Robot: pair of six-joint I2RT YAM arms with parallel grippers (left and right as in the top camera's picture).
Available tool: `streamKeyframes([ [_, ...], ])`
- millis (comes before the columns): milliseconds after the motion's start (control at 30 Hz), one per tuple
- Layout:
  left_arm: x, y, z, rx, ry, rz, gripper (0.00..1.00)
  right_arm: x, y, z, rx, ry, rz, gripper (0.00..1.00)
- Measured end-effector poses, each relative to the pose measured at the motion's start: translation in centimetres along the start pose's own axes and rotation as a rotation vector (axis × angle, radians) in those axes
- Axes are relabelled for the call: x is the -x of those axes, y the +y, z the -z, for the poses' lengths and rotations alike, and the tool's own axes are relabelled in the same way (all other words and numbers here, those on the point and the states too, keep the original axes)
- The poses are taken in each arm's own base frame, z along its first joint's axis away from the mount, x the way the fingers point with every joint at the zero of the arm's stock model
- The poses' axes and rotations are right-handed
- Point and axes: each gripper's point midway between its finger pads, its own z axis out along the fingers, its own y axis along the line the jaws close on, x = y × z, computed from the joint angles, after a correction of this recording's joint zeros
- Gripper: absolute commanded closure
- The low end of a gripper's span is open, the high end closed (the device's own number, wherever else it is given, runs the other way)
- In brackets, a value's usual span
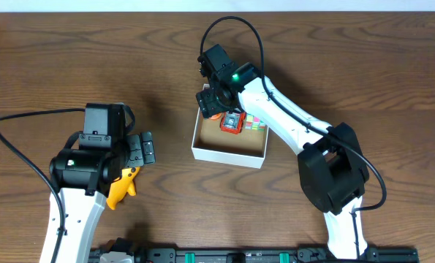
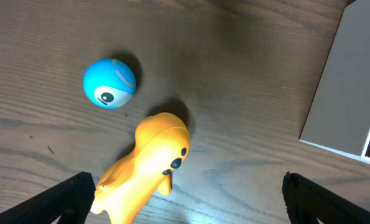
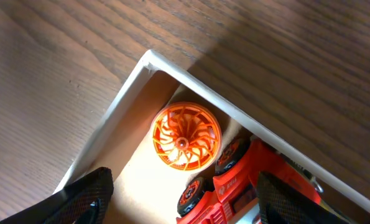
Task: Pack container
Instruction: 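Lower the orange toy into the box and open the right gripper, then withdraw the right gripper to the upper right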
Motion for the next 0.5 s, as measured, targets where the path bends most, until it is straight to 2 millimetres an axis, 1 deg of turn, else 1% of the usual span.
streamKeyframes([
  [133, 0.0, 0.0, 0.0, 0.000, 0.000, 0.000, 0.02, 0.1, 0.1, 0.4, 0.002, 0.004, 0.016, 0.23],
  [200, 0.0, 0.0, 0.0, 0.000, 0.000, 0.000, 0.02, 0.5, 0.0, 1.2, -0.010, 0.002, 0.020, 0.23],
  [267, 0.0, 0.0, 0.0, 0.000, 0.000, -0.003, 0.02, 1.1, -0.4, 2.7, -0.041, -0.005, 0.019, 0.24],
  [300, -0.1, 0.0, 0.0, 0.000, 0.002, -0.008, 0.02, 1.2, -0.9, 3.7, -0.071, -0.003, 0.005, 0.22],
  [400, -0.4, 0.1, 0.0, 0.003, 0.017, -0.052, 0.02, 0.9, -3.6, 7.9, -0.202, -0.002, -0.109, 0.17],
  [433, -0.5, 0.1, 0.0, 0.004, 0.022, -0.069, 0.02, 0.8, -5.0, 10.0, -0.254, -0.018, -0.177, 0.15],
  [500, -0.5, 0.1, 0.0, 0.004, 0.022, -0.095, 0.02, 0.5, -7.6, 13.9, -0.314, -0.063, -0.308, 0.05],
])
